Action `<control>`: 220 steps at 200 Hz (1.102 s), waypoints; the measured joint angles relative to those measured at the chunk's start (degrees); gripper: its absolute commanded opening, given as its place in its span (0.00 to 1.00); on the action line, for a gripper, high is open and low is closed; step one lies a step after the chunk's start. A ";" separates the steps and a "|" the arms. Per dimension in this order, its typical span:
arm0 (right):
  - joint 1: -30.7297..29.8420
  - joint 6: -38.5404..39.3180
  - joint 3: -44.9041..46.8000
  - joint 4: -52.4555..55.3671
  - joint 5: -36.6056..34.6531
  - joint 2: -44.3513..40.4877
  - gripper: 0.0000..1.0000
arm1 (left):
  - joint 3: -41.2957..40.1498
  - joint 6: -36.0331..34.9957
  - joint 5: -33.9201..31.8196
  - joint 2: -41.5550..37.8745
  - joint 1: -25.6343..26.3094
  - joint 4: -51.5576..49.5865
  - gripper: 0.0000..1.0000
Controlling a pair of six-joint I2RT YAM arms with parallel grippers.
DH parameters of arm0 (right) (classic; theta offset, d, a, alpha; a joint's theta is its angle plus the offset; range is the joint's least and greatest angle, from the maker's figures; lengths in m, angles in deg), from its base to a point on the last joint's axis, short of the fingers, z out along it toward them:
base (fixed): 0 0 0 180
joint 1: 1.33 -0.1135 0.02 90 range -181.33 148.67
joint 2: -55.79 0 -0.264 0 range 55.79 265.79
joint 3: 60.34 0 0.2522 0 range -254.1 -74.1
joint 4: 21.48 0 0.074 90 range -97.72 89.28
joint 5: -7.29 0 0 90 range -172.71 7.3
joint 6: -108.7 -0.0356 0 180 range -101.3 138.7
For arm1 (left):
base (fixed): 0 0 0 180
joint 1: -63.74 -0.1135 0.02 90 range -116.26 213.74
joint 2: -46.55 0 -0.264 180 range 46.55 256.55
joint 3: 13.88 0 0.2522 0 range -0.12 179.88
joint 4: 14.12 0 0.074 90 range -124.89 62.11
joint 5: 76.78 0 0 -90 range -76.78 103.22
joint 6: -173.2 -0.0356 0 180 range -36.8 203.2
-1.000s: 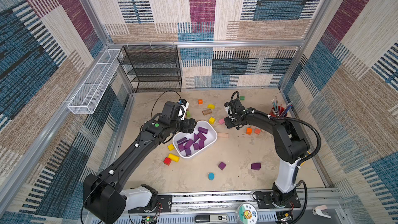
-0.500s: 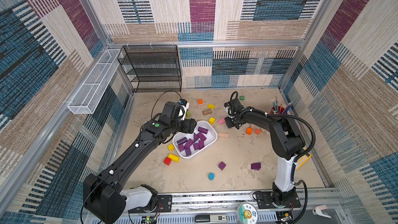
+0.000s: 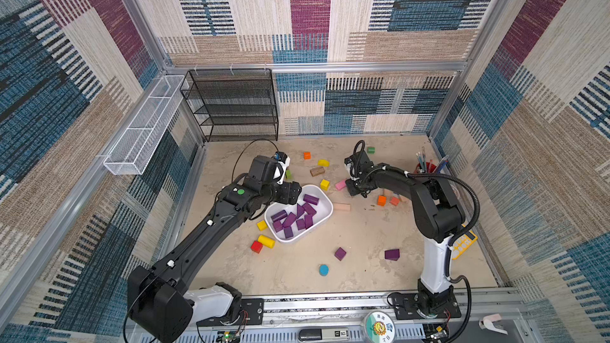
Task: Pick purple bricks into the storage bin
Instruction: Pick up the building block from the center of the board.
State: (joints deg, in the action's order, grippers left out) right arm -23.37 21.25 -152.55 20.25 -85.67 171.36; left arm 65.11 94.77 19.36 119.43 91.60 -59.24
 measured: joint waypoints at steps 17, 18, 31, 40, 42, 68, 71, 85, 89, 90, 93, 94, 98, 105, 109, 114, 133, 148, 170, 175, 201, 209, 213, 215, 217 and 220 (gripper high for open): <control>0.00 0.13 -0.24 -0.04 0.00 0.17 0.44 | 0.00 0.00 0.00 0.00 0.00 0.00 0.84; 0.00 0.13 -0.24 -0.04 0.00 0.20 0.44 | 0.00 0.00 0.00 0.00 0.00 0.00 0.85; 0.00 0.13 -0.46 -0.09 0.37 0.37 0.42 | 0.00 0.00 -0.02 0.04 0.00 0.00 0.84; 0.00 0.13 -0.59 -0.07 0.42 0.46 0.41 | 0.00 0.00 -0.02 0.09 0.00 0.00 0.84; 0.00 0.13 -0.63 -0.07 0.39 0.46 0.40 | 0.00 0.00 -0.02 0.09 0.00 0.00 0.84; 0.00 0.13 -0.76 -0.07 0.39 0.61 0.36 | 0.00 0.00 -0.02 0.15 0.00 0.00 0.84; 0.00 0.13 -0.76 -0.07 0.39 0.61 0.36 | 0.00 0.00 -0.02 0.15 0.00 0.00 0.85; 0.00 0.11 -0.76 -0.07 0.37 0.59 0.36 | 0.00 0.00 -0.07 0.15 0.00 0.00 0.84; 0.00 0.11 -0.72 -0.07 0.37 0.57 0.36 | 0.00 0.00 -0.17 0.15 0.00 0.00 0.84; 0.00 0.11 -0.72 -0.07 0.37 0.57 0.36 | 0.00 0.00 -0.20 0.15 0.00 0.00 0.84; 0.00 0.09 -0.66 -0.09 0.35 0.55 0.36 | 0.00 0.00 -0.24 0.15 0.00 0.00 0.84; 0.00 0.09 -0.66 -0.09 0.35 0.52 0.36 | 0.00 0.00 -0.24 0.15 0.00 0.00 0.84; 0.00 0.09 -0.61 -0.07 0.35 0.44 0.36 | 0.00 0.00 -0.26 0.15 0.00 0.00 0.84; 0.00 0.07 -0.50 0.07 0.26 0.33 0.36 | 0.00 0.02 -0.48 0.15 0.00 0.00 0.84; 0.00 0.02 -0.44 0.15 0.22 0.24 0.35 | 0.00 0.02 -0.74 0.15 0.00 0.00 0.84; 0.00 -0.20 -0.33 0.22 0.15 0.13 0.35 | 0.00 0.02 -1.18 0.15 0.00 0.00 0.84; 0.04 -0.63 0.44 0.44 -0.09 -0.52 0.35 | 0.02 0.04 -1.42 0.15 0.00 0.00 0.84; 0.04 -1.01 1.25 0.52 -0.09 -1.22 0.35 | 0.02 0.04 -1.42 0.28 0.00 0.00 0.84; 0.04 -1.27 2.71 0.52 -0.09 -2.43 0.35 | 0.37 0.07 -1.53 1.03 0.00 -0.04 0.85; 0.04 -1.33 2.97 0.52 -0.09 -2.64 0.35 | 0.48 0.09 -1.66 1.20 0.00 -0.09 0.84; 0.04 -1.92 4.11 0.46 -0.09 -4.15 0.35 | 0.72 0.20 -1.95 1.90 0.00 -0.20 0.85; 0.04 -2.10 4.37 0.46 -0.07 -4.68 0.35 | 0.81 0.22 -2.32 2.16 0.00 -0.24 0.84; 0.04 -2.12 4.55 0.39 -0.07 -4.98 0.35 | 0.87 0.22 -2.54 2.32 0.00 -0.26 0.84; 0.04 -2.10 4.63 0.35 -0.07 -5.11 0.35 | 0.90 0.22 -2.60 2.36 0.00 -0.26 0.85; 0.04 -2.12 4.70 0.35 -0.07 -5.27 0.35 | 0.94 0.22 -2.71 2.43 0.00 -0.28 0.85; 0.04 -2.12 4.81 0.35 -0.07 -5.46 0.35 | 0.98 0.22 -2.71 2.54 0.00 -0.28 0.85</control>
State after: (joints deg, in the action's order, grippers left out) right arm -23.33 19.13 -147.75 20.60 -85.73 165.89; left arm 66.10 94.99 16.64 121.96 91.60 -59.52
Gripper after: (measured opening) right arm 0.355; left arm 0.845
